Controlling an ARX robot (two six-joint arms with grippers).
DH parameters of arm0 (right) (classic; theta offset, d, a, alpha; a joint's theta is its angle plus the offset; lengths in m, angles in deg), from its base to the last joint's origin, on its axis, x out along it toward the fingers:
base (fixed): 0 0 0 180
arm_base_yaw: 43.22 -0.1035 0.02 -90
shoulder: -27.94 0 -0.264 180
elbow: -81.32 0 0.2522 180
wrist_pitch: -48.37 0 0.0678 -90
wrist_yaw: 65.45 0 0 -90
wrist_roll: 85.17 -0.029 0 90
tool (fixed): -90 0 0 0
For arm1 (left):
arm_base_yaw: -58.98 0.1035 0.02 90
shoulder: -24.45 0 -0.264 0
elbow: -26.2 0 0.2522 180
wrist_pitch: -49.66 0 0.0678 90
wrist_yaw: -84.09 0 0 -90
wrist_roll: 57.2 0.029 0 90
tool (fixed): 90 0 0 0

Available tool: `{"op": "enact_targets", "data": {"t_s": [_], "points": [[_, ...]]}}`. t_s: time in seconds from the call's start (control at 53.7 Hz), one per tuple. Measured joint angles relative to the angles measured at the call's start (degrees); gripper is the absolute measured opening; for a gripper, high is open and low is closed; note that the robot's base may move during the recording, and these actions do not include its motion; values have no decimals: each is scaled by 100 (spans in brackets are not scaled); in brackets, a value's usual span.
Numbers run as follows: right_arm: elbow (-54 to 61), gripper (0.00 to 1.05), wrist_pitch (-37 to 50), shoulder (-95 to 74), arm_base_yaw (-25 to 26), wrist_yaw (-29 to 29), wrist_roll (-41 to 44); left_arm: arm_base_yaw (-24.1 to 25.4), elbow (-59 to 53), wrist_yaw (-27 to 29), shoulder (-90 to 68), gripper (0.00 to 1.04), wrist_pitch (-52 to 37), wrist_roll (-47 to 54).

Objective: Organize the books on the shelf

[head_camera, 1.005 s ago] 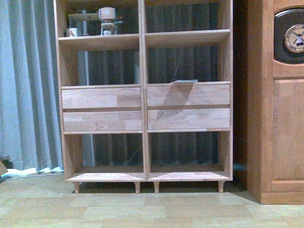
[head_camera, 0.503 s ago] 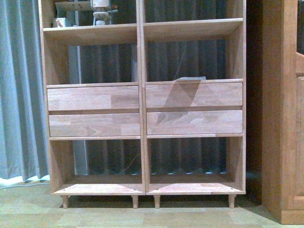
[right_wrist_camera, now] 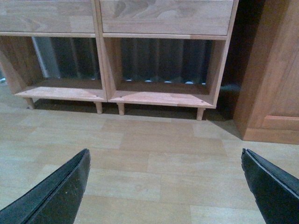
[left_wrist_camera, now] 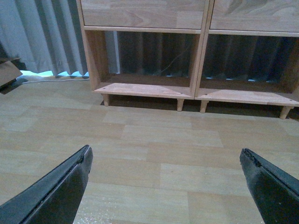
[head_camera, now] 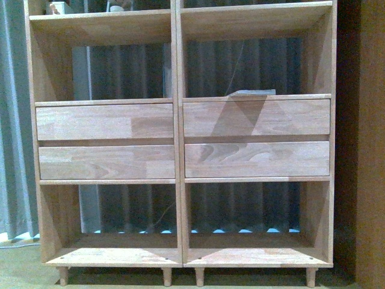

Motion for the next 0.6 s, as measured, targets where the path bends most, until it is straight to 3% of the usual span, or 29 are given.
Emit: {"op": "enact_targets", "data": {"t_s": [0.596], "points": [[0, 98, 0, 2, 0, -2, 0, 0, 0, 0, 0, 97, 0, 0]]}}
